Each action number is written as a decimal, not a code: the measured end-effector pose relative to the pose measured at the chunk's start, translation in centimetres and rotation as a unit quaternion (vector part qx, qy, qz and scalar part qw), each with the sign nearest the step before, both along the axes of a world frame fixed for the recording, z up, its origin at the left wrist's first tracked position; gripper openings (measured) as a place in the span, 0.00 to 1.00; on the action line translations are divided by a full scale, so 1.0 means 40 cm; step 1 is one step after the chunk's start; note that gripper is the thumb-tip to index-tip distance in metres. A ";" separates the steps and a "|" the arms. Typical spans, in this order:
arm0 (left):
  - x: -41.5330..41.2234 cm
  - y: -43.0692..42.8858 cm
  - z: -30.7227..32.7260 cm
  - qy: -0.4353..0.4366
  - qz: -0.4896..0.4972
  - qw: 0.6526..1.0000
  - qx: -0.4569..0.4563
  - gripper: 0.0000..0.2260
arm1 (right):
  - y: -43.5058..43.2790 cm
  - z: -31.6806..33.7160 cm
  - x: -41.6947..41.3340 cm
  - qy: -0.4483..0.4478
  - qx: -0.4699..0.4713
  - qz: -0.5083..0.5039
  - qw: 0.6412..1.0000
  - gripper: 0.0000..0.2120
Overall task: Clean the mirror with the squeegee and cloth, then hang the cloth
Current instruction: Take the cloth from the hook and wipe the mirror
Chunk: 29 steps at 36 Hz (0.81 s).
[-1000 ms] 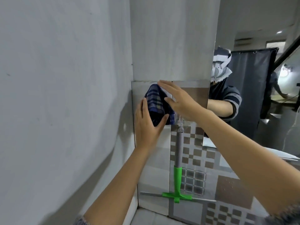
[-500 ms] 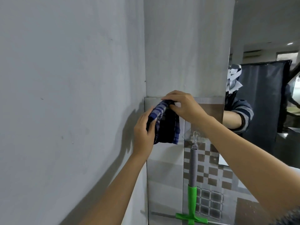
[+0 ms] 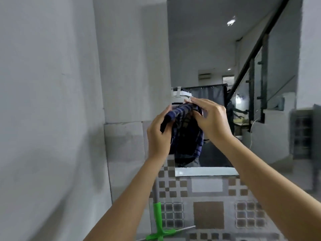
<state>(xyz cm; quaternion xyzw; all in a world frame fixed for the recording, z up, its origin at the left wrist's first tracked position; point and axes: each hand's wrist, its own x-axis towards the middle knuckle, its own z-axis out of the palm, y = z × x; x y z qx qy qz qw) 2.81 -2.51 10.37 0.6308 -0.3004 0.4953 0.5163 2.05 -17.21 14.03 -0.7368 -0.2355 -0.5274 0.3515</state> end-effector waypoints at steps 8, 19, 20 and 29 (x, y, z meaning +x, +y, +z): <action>0.002 -0.298 0.054 0.058 -0.137 0.988 -0.041 0.10 | -0.170 -0.066 -0.084 -0.004 0.103 -0.003 0.995 0.18; 0.073 -0.446 0.268 0.077 -0.148 0.985 0.032 0.14 | -0.339 0.110 0.062 0.074 0.057 -0.045 0.995 0.23; 0.081 -0.447 0.286 0.079 -0.146 0.985 0.038 0.14 | -0.347 0.132 0.080 0.084 0.063 -0.042 0.994 0.23; 0.158 -0.426 0.384 0.052 -0.110 0.989 0.079 0.14 | -0.335 0.214 0.187 0.053 0.031 -0.175 0.983 0.25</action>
